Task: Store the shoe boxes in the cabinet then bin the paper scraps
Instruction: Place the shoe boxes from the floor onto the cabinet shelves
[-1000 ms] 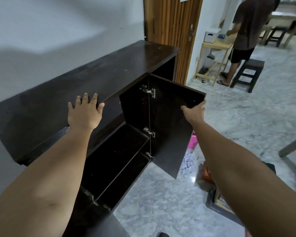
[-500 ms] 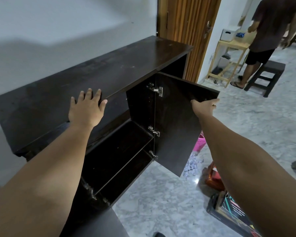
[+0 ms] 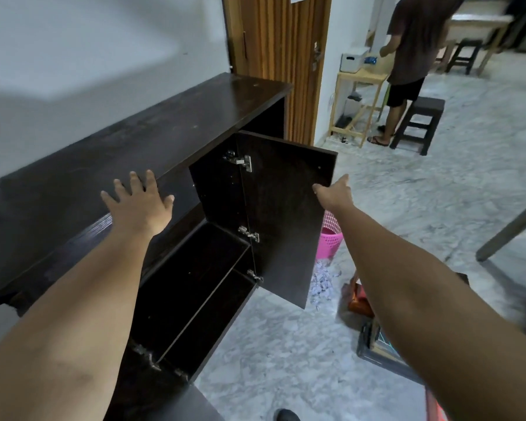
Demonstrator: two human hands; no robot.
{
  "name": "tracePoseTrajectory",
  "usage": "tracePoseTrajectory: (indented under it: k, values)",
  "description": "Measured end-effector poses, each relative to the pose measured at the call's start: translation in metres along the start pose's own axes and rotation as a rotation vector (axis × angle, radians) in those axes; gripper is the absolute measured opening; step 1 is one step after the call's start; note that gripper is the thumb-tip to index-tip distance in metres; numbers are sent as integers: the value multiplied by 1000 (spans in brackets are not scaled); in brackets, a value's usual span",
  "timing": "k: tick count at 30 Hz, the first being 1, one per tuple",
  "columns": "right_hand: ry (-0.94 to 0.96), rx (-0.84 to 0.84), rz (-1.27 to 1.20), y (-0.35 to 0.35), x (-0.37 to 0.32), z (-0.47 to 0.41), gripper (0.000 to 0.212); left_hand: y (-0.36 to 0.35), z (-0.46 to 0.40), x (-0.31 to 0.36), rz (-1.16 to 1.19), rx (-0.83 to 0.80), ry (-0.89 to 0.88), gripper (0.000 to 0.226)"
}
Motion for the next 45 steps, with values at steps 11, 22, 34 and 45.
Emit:
tracePoseTrajectory:
  k: [11, 22, 34, 45]
  values:
    - [-228, 3, 234, 102, 163, 125, 100, -6, 102, 218, 131, -207, -630, 71]
    - [-376, 92, 147, 188, 307, 216, 59, -23, 222, 356, 128, -386, -934, 79]
    - [-623, 80, 50, 188, 482, 115, 46, -177, 227, 498, 123, -691, -895, 62]
    - [-965, 88, -73, 104, 739, -98, 63, -506, 195, 716, 275, -974, -652, 68]
Point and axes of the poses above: each hand's wrist, its own z-axis away from the middle knuckle, its own y-axis out of the back of the hand, x = y × z, the point moved 6 cm from there along -z, towards the middle knuckle, and after that the axes turned 6 degrees about -y, right-handed, at the moved point
